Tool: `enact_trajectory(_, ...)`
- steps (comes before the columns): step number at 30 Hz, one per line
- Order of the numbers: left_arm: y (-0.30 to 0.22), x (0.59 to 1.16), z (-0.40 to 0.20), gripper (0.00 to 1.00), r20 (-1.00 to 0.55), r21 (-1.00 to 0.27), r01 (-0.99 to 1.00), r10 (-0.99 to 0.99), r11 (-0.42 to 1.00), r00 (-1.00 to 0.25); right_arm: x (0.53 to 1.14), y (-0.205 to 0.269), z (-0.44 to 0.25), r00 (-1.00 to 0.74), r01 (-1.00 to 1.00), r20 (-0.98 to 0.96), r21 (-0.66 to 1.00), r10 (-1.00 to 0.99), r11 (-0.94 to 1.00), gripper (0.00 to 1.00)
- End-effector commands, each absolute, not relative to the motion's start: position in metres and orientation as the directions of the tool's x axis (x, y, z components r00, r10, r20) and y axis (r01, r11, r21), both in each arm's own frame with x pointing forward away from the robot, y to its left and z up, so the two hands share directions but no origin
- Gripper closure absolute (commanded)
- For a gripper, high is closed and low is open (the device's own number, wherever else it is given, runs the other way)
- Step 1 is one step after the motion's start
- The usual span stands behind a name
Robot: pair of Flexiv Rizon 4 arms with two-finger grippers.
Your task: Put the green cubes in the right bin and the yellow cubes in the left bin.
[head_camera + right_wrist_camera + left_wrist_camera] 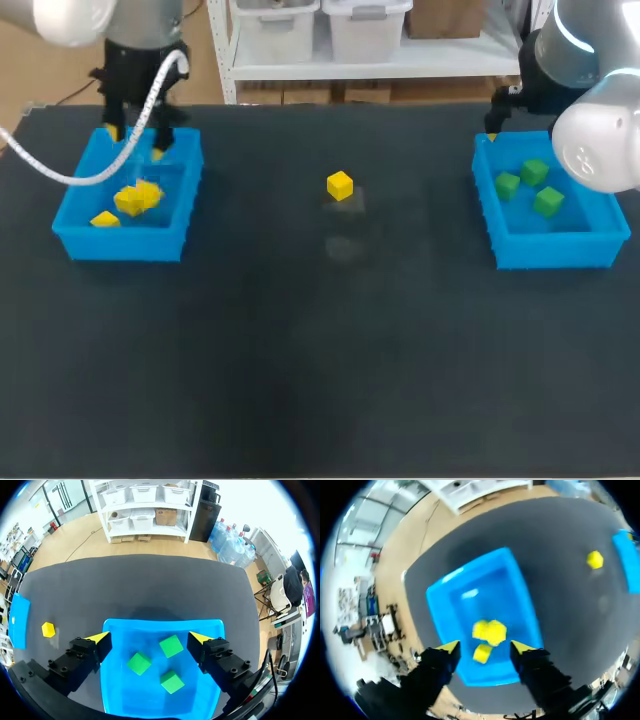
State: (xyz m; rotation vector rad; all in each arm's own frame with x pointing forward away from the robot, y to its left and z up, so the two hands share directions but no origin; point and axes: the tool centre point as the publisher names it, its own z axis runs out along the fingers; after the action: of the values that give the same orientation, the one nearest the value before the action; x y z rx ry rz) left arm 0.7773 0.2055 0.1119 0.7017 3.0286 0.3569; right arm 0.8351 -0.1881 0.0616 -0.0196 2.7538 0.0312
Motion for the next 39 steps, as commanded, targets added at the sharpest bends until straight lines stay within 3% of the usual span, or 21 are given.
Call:
enact_trajectory(1, 0.169, 0.784, 0.13, 0.0, -0.191, 0.154, 0.521, 0.543, 0.84, -0.818, 0.834, -0.188, 0.062, -0.924, -0.017, -0.382, 0.018, -0.008, 1.0, 0.0)
enact_trajectory(9, 0.037, 0.796, 0.148, 0.0, -0.253, 0.006, 0.75, 0.727, 0.661, -0.638, 0.834, -0.188, 0.062, -0.924, -0.017, -0.382, 0.018, -0.008, 1.0, 0.0)
enact_trajectory(15, -0.023, 0.787, 0.131, 0.0, -0.196, -0.015, 0.839, 0.821, 0.544, -0.536, 0.834, -0.188, 0.062, -0.924, -0.017, -0.382, 0.018, -0.008, 1.0, 0.0)
enact_trajectory(21, -0.048, 0.789, 0.098, 0.0, -0.12, -0.004, 0.867, 0.86, 0.498, -0.495, 0.834, -0.188, 0.062, -0.924, -0.017, -0.382, 0.018, -0.008, 1.0, 0.0)
enact_trajectory(39, -0.068, 0.808, 0.034, 0.0, -0.047, -0.056, 0.838, 0.837, 0.543, -0.545, 0.834, -0.188, 0.062, -0.924, -0.017, -0.382, 0.018, -0.008, 1.0, 0.0)
